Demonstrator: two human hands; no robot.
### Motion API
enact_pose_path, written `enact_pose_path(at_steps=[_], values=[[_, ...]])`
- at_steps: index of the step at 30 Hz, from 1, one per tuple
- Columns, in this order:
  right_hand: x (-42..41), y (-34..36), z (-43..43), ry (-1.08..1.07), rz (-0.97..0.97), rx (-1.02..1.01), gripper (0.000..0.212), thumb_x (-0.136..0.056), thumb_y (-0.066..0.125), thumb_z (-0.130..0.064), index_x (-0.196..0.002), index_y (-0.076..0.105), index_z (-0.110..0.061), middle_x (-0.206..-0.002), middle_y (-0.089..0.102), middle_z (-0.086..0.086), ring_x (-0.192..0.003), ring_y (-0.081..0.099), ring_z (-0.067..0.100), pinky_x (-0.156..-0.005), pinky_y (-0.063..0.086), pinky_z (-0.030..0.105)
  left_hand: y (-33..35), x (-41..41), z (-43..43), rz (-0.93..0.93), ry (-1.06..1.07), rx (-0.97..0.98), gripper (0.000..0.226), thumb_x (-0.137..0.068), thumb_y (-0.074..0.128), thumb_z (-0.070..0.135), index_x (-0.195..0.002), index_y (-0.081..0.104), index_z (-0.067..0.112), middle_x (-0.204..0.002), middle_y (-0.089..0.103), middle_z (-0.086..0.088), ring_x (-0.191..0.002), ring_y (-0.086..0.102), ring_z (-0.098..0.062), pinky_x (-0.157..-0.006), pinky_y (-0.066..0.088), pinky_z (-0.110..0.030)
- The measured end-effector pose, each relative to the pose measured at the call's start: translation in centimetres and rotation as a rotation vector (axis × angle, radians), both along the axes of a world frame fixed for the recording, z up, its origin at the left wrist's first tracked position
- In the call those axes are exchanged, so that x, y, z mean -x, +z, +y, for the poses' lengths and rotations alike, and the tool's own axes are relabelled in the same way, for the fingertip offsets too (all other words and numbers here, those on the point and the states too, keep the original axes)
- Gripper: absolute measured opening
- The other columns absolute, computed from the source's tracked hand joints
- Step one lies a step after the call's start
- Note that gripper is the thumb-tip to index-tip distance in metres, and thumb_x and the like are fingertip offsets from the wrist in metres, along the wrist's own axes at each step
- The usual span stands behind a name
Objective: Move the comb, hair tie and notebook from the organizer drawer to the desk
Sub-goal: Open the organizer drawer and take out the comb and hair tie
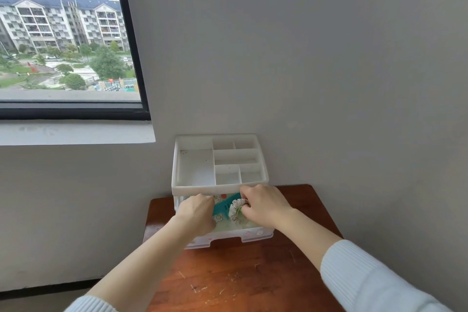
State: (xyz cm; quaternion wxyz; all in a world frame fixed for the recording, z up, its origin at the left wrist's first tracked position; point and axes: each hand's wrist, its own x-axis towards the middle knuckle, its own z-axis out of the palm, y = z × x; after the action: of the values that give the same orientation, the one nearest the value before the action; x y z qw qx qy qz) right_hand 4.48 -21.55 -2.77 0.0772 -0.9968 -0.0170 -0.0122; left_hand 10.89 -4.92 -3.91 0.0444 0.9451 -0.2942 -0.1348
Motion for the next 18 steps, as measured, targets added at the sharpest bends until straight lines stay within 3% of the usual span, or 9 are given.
enact_pose_path(at_steps=[5,8,11,14,16,18], values=[[0.3,1.0,-0.9,-0.143,-0.029,-0.196,0.003,-0.078,0.054,-0.023,-0.077,0.052,-0.022,-0.064,0.053,-0.006,-0.06,0.05,0.017,-0.047,0.03,0.024,1.1,-0.5,1.6,0.122,-0.061,0.074,0.029,-0.084,0.054,0.009,-0.11,0.065,0.003,-0.106,0.068,-0.01,-0.08,0.064,-0.025,-0.06,0.051,-0.028],[0.2,1.2,-1.2,-0.232,-0.042,-0.371,0.004,-0.074,0.06,-0.021,-0.075,0.058,-0.024,-0.06,0.052,-0.011,-0.062,0.052,0.014,-0.051,0.037,0.025,2.2,-0.9,2.4,0.168,-0.05,0.132,0.022,-0.085,0.057,0.01,-0.103,0.068,0.001,-0.099,0.07,-0.011,-0.064,0.063,-0.019,-0.046,0.04,-0.016],[0.1,1.8,-1.1,-0.284,-0.066,-0.499,0.007,-0.069,0.065,-0.017,-0.071,0.063,-0.023,-0.058,0.055,-0.01,-0.059,0.052,0.012,-0.058,0.044,0.028,3.4,-1.0,3.3,0.179,-0.043,0.168,0.02,-0.085,0.061,0.013,-0.099,0.07,0.001,-0.083,0.068,-0.004,-0.051,0.053,-0.009,-0.041,0.035,-0.011],[0.2,3.1,-0.6,-0.281,-0.074,-0.568,0.014,-0.068,0.07,-0.013,-0.064,0.062,-0.024,-0.058,0.057,-0.007,-0.055,0.051,0.009,-0.057,0.043,0.026,4.7,-0.6,5.0,0.226,0.037,0.225,0.012,-0.082,0.062,0.013,-0.083,0.072,0.007,-0.061,0.058,0.006,-0.047,0.054,-0.01,-0.038,0.039,-0.012],[0.3,4.0,0.0,-0.26,-0.087,-0.618,0.018,-0.069,0.072,-0.01,-0.062,0.062,-0.024,-0.058,0.059,-0.005,-0.054,0.051,0.008,-0.055,0.044,0.025,5.6,0.3,6.5,0.254,0.118,0.297,0.014,-0.08,0.063,0.011,-0.068,0.07,0.013,-0.054,0.057,0.004,-0.041,0.056,-0.006,-0.039,0.042,-0.012],[0.4,5.0,0.8,-0.232,-0.1,-0.698,0.017,-0.07,0.071,-0.007,-0.064,0.063,-0.02,-0.061,0.062,0.001,-0.052,0.054,0.011,-0.052,0.048,0.028,6.1,1.7,8.3,0.266,0.199,0.377,0.014,-0.08,0.064,0.01,-0.068,0.071,0.014,-0.054,0.06,0.002,-0.038,0.055,0.0,-0.04,0.04,-0.008]])
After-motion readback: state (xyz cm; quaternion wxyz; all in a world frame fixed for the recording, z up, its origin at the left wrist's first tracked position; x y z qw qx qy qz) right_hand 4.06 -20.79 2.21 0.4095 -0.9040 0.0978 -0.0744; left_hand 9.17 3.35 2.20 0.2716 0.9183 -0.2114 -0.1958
